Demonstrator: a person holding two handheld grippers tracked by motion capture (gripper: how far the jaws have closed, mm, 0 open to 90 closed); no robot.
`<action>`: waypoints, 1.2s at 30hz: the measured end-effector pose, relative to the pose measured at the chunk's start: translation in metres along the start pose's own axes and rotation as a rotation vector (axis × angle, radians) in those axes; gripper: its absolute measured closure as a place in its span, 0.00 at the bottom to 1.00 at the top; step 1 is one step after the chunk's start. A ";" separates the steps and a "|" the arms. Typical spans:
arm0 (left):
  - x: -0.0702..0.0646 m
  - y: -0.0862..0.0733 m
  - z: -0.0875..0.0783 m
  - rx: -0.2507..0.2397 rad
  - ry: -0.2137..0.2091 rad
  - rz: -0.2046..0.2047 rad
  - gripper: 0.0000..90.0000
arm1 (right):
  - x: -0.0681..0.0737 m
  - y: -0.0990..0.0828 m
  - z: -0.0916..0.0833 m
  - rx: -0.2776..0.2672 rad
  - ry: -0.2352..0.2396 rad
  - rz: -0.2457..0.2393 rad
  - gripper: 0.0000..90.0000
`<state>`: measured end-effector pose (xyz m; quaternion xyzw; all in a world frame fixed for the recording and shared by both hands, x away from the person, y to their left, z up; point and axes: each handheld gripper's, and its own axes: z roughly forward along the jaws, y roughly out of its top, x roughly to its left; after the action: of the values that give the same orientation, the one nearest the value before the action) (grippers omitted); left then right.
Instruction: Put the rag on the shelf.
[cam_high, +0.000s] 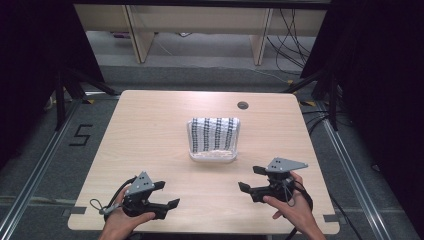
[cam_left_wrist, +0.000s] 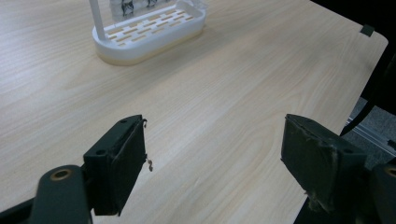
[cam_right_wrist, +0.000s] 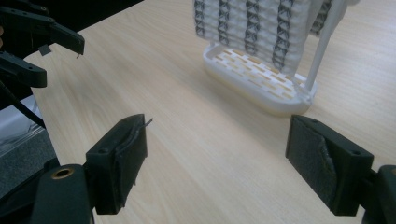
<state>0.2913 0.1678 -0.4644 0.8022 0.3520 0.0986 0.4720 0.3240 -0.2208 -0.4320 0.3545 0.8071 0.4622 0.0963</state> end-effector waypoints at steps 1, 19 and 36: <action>0.000 -0.002 0.000 0.006 0.006 -0.003 0.24 | 0.002 -0.003 0.001 -0.002 0.002 0.007 0.24; -0.002 -0.030 0.003 0.059 0.083 0.020 0.24 | 0.008 -0.047 0.011 0.116 -0.021 -0.007 0.24; 0.006 -0.035 0.004 0.058 0.088 0.003 0.24 | 0.007 -0.055 0.015 0.137 -0.020 -0.044 0.23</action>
<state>0.2809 0.1793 -0.4964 0.8108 0.3741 0.1243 0.4326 0.2991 -0.2236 -0.4842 0.3470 0.8435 0.4001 0.0901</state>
